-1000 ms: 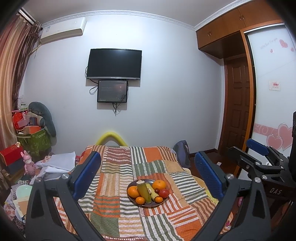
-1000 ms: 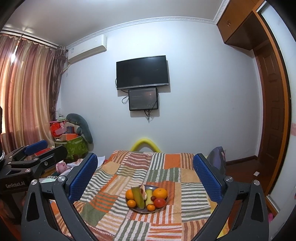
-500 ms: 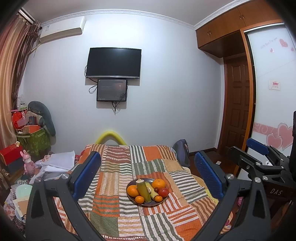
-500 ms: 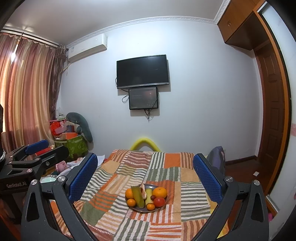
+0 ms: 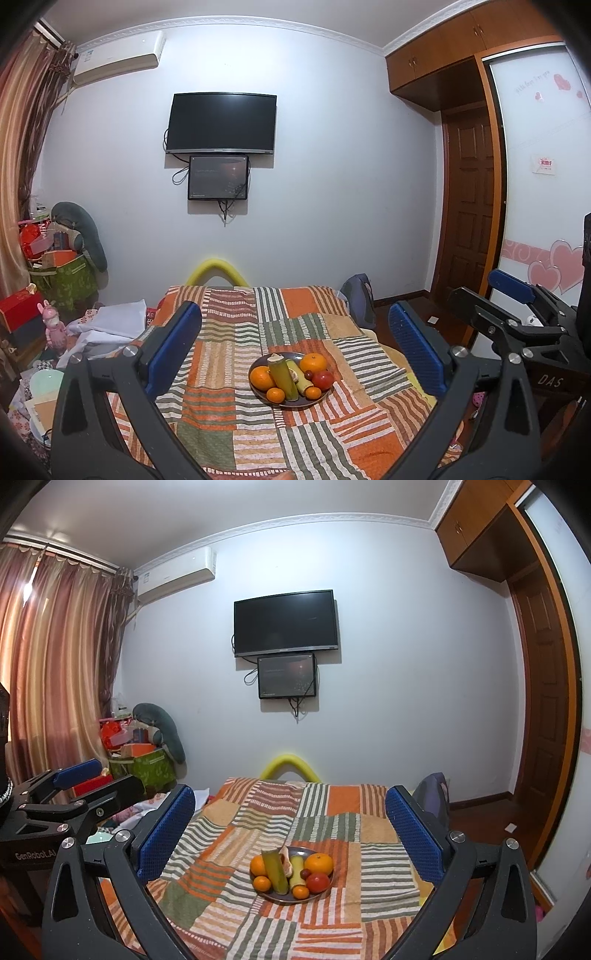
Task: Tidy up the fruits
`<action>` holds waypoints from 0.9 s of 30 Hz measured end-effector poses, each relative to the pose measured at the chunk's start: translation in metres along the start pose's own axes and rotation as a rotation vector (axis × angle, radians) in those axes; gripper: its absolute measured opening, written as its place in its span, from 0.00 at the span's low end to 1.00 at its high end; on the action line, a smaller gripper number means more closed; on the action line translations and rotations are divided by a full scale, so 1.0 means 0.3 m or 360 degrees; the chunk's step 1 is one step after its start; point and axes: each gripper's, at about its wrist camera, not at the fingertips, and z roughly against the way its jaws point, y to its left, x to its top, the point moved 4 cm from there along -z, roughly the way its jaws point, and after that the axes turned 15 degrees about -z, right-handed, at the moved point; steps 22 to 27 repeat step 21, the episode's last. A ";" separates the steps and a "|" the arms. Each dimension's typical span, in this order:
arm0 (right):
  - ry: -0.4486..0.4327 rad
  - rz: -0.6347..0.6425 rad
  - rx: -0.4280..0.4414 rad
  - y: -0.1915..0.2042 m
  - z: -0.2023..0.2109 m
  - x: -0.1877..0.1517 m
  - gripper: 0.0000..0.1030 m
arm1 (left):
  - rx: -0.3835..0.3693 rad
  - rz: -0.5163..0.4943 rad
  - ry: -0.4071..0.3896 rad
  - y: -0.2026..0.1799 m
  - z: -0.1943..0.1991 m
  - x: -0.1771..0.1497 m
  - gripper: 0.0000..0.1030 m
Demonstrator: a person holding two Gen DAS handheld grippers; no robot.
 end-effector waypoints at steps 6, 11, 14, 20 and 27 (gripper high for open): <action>0.0001 0.0002 -0.0003 0.001 0.002 0.003 1.00 | -0.0013 -0.0007 0.0000 0.002 0.001 -0.002 1.00; 0.0004 0.0001 -0.0003 -0.003 0.001 0.006 1.00 | -0.0015 -0.0013 -0.0001 0.001 0.002 -0.003 1.00; 0.0007 0.0002 -0.0004 -0.005 0.002 0.008 1.00 | -0.0012 -0.0014 0.0002 0.002 0.001 -0.005 1.00; 0.0027 0.0001 -0.0008 -0.014 -0.009 0.002 1.00 | -0.0021 0.0012 0.0021 0.010 -0.012 -0.016 1.00; 0.0031 -0.0001 -0.0008 -0.017 -0.011 0.001 1.00 | -0.0022 0.0012 0.0027 0.012 -0.017 -0.018 1.00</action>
